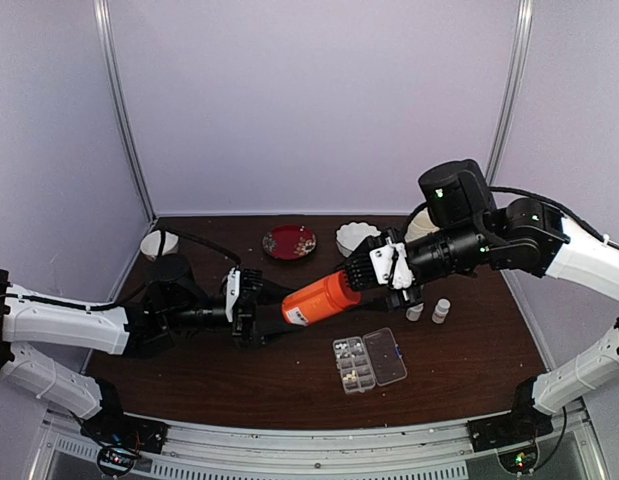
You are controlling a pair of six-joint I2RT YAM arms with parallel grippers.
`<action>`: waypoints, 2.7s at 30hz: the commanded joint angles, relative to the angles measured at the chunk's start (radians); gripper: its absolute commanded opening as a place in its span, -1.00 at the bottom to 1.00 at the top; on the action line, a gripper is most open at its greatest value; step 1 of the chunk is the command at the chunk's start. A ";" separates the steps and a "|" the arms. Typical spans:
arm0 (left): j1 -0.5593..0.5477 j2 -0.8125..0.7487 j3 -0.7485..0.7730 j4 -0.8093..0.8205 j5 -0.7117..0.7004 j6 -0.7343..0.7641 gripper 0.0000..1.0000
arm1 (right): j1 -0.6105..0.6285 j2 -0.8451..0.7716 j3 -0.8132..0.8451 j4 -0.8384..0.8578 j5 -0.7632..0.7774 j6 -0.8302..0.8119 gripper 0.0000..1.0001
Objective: Sort the pills into containers
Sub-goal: Screw the lid of the pill bottle onto the pill bottle, then place the pill bottle at the center of the board.
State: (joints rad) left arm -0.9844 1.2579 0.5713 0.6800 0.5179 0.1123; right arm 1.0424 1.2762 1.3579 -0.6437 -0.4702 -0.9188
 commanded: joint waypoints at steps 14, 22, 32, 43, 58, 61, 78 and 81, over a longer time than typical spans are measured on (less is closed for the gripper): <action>-0.002 -0.002 0.032 0.052 -0.058 0.024 -1.00 | 0.014 0.030 0.070 0.013 -0.012 0.551 -0.62; -0.002 -0.003 0.032 0.048 -0.128 0.047 -1.00 | 0.061 0.079 0.104 -0.124 0.150 1.076 -0.77; -0.002 -0.016 0.035 0.029 -0.205 0.065 -1.00 | 0.065 0.099 0.137 -0.261 0.145 1.375 -0.81; -0.001 -0.020 -0.010 0.102 -0.210 0.033 -0.33 | 0.064 0.114 0.162 -0.264 0.164 1.322 -0.84; -0.002 -0.186 -0.076 -0.126 -0.453 -0.095 0.95 | -0.084 0.310 0.342 -0.508 0.423 0.992 -0.74; -0.001 -0.210 -0.029 -0.280 -0.576 -0.167 0.95 | -0.141 0.390 0.385 -0.547 0.429 0.951 -0.64; 0.139 -0.100 0.314 -1.008 -0.855 -0.477 0.95 | -0.341 0.695 0.508 -0.585 0.511 0.824 -0.53; 0.177 -0.036 0.346 -1.042 -0.823 -0.500 0.95 | -0.347 0.728 0.514 -0.589 0.515 0.814 -0.52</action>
State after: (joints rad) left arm -0.8467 1.1591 0.8688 -0.2504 -0.3180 -0.3256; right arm 0.7048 1.9732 1.8423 -1.2083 0.0090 -0.0750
